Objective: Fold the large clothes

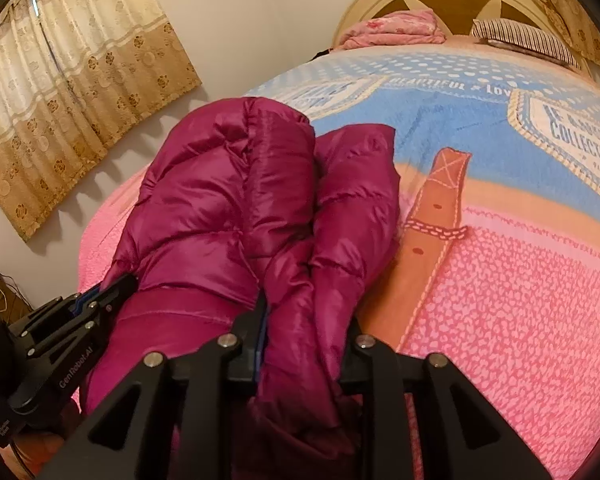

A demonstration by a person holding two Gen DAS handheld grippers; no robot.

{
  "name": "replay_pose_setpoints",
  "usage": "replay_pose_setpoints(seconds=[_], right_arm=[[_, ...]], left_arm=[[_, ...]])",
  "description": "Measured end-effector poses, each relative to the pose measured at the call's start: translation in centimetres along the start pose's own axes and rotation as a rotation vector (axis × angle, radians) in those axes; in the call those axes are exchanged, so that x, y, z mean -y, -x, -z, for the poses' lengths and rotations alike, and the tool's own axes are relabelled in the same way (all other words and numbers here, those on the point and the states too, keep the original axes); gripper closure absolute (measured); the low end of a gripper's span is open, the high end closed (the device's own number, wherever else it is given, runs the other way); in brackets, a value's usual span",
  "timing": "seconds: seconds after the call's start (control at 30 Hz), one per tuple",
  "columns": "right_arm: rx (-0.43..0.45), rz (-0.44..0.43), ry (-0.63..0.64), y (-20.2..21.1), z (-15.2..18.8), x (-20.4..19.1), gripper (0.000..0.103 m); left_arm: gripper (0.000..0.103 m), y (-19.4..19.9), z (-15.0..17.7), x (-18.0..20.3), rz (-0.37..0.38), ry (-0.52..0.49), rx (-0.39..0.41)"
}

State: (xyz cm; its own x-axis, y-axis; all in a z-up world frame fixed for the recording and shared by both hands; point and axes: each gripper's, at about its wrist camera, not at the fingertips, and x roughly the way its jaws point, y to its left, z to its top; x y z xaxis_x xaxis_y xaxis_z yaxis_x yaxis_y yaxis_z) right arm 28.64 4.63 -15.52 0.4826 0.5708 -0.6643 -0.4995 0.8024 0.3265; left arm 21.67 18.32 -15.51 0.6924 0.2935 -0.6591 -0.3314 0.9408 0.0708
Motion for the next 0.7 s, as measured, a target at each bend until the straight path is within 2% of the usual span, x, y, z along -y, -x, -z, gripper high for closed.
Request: replay_pose_setpoints(seconds=[0.07, 0.13, 0.2, 0.33, 0.47, 0.5, 0.7], right_arm=[[-0.001, -0.002, -0.017, -0.1, 0.1, 0.5, 0.068], [0.0, -0.01, -0.037, -0.2, 0.3, 0.9, 0.064], [0.004, -0.003, -0.049, -0.2, 0.5, 1.1, 0.059], [0.0, 0.009, -0.05, -0.3, 0.6, 1.2, 0.057], [0.0, 0.014, -0.067, -0.3, 0.7, 1.5, 0.048], [0.001, 0.017, -0.072, -0.3, 0.7, 1.7, 0.044], [0.016, 0.043, -0.073, 1.5, 0.9, 1.7, 0.041]], left_arm=[[0.077, -0.3, 0.1, 0.1, -0.007, -0.003, -0.008], [0.075, -0.5, 0.2, 0.0, -0.005, 0.002, -0.009], [0.069, -0.6, 0.4, 0.0, -0.013, 0.001, -0.008], [0.05, -1.1, 0.6, -0.8, -0.03, 0.036, -0.005], [0.034, -1.2, 1.0, -1.7, -0.037, 0.08, -0.002], [0.033, -1.1, 1.1, -1.9, -0.034, 0.092, -0.001], [0.032, 0.7, 0.9, -2.5, -0.028, 0.094, 0.005]])
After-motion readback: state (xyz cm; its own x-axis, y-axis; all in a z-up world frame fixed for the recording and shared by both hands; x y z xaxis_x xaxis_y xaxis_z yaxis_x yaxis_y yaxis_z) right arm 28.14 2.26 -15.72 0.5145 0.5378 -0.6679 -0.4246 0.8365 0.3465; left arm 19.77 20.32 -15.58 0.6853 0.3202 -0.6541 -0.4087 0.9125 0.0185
